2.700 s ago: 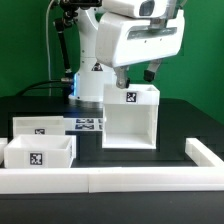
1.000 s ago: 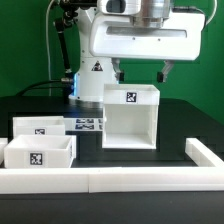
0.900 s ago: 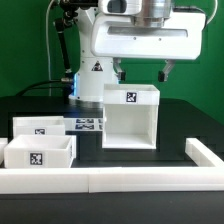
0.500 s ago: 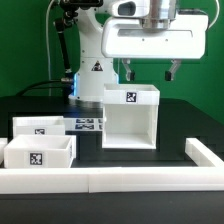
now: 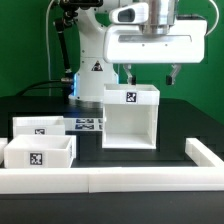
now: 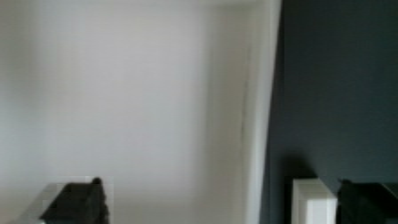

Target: Assemble drawer

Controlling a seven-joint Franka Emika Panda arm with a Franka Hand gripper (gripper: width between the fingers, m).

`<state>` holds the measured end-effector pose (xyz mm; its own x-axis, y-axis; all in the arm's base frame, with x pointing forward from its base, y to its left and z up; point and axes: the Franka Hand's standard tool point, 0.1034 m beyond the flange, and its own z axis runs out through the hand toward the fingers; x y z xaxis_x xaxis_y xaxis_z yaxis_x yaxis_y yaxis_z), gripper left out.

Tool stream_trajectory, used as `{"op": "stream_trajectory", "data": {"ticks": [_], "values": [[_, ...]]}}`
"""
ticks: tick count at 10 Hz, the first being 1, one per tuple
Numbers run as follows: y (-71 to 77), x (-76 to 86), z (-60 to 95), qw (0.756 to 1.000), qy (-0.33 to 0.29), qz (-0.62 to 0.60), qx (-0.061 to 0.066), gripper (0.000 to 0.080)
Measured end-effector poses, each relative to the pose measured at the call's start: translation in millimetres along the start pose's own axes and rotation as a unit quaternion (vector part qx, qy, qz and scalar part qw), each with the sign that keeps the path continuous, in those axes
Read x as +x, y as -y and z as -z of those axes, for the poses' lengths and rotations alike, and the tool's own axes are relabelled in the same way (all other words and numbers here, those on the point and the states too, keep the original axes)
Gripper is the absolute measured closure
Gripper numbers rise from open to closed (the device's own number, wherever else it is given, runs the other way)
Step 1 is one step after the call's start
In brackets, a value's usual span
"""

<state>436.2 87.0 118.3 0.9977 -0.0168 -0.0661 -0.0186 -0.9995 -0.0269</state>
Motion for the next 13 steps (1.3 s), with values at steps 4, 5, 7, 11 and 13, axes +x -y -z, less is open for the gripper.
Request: {"op": "stream_trajectory", "data": {"ticks": [4,5,7,11,13], "values": [[13.0,-15.5,-17.8,1.000,-0.007,0.007,0.002,0.0150],[12.5,-15.5,-19.5,1.000,-0.006,0.006,0.003,0.0150],[12.1,-14.5,-19.1,1.000,-0.006,0.005,0.003,0.0277],[12.1,-14.8,-19.8,1.000,-0.005,0.006,0.003,0.0722],[12.1,-14.6,-19.8,1.000,-0.006,0.006,0.003,0.0763]]}}
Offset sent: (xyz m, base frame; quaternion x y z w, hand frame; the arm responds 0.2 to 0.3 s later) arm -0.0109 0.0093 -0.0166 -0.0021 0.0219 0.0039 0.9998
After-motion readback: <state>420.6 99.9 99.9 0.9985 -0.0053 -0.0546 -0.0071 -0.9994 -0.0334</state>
